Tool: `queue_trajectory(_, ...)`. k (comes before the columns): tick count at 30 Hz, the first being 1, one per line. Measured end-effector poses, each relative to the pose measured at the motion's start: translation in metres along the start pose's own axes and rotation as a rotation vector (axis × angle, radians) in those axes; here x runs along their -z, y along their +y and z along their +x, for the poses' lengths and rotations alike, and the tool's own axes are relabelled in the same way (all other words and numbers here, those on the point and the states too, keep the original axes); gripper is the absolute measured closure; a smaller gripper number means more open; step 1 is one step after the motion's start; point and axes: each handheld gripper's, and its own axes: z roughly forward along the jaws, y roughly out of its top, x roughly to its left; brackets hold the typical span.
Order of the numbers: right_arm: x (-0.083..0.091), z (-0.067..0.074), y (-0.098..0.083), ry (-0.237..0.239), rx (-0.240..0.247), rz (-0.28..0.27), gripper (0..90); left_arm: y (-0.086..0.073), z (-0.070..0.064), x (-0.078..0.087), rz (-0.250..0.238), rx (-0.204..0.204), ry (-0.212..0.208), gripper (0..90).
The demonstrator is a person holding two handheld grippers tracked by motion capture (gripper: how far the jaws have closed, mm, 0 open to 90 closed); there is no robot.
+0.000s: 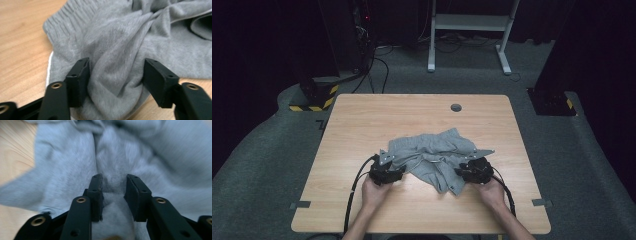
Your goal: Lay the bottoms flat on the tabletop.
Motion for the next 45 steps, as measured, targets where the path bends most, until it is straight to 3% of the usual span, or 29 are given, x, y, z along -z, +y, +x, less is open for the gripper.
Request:
queue_trajectory(2, -0.002, -0.002, -0.006, 0.012, -0.023, -0.048, 64.9, 0.006, -0.002, 0.003, -0.018, 0.0, -0.019, 41.8)
queue_trajectory(4, -0.002, -0.005, -0.009, 0.029, -0.041, -0.067, 64.1, 0.016, -0.008, 0.003, -0.011, -0.031, -0.029, 40.9)
queue_trajectory(8, -0.005, -0.003, -0.015, 0.009, 0.002, -0.125, 59.2, 0.037, -0.027, -0.004, 0.004, -0.121, -0.055, 39.6)
queue_trajectory(11, -0.006, 0.004, -0.015, -0.048, 0.05, -0.119, 53.5, 0.048, -0.041, -0.016, 0.029, -0.163, -0.081, 39.4)
queue_trajectory(13, -0.006, 0.007, -0.015, -0.102, 0.047, -0.117, 41.7, 0.053, -0.05, -0.024, 0.045, -0.185, -0.093, 39.2)
queue_trajectory(17, -0.007, -0.001, -0.014, -0.073, -0.023, -0.104, 39.6, 0.058, -0.064, -0.036, 0.07, -0.221, -0.108, 39.1)
queue_trajectory(20, -0.007, 0.001, -0.014, -0.089, -0.01, -0.102, 40.1, 0.063, -0.07, -0.041, 0.065, -0.238, -0.109, 39.7)
queue_trajectory(23, -0.007, 0.0, -0.014, -0.085, -0.009, -0.104, 40.1, 0.067, -0.071, -0.045, 0.072, -0.247, -0.108, 47.8)
queue_trajectory(26, -0.007, 0.0, -0.014, -0.087, -0.013, -0.102, 38.9, 0.071, -0.073, -0.049, 0.123, -0.276, -0.126, 66.0)
queue_trajectory(29, -0.007, 0.0, -0.014, -0.085, -0.012, -0.102, 38.9, 0.074, -0.078, -0.049, 0.143, -0.311, -0.137, 82.6)
queue_trajectory(32, -0.006, 0.0, -0.014, -0.083, -0.017, -0.101, 38.9, 0.072, -0.081, -0.048, 0.174, -0.341, -0.132, 86.3)
queue_trajectory(36, -0.007, -0.001, -0.014, -0.081, -0.019, -0.103, 38.8, 0.071, -0.08, -0.032, 0.166, -0.366, -0.143, 87.1)
queue_trajectory(42, -0.006, -0.001, -0.014, -0.081, -0.021, -0.103, 38.7, 0.06, -0.068, 0.024, 0.102, -0.355, -0.176, 89.8)
queue_trajectory(45, -0.006, -0.001, -0.014, -0.081, -0.021, -0.103, 38.6, 0.054, -0.061, 0.04, 0.107, -0.34, -0.143, 88.6)
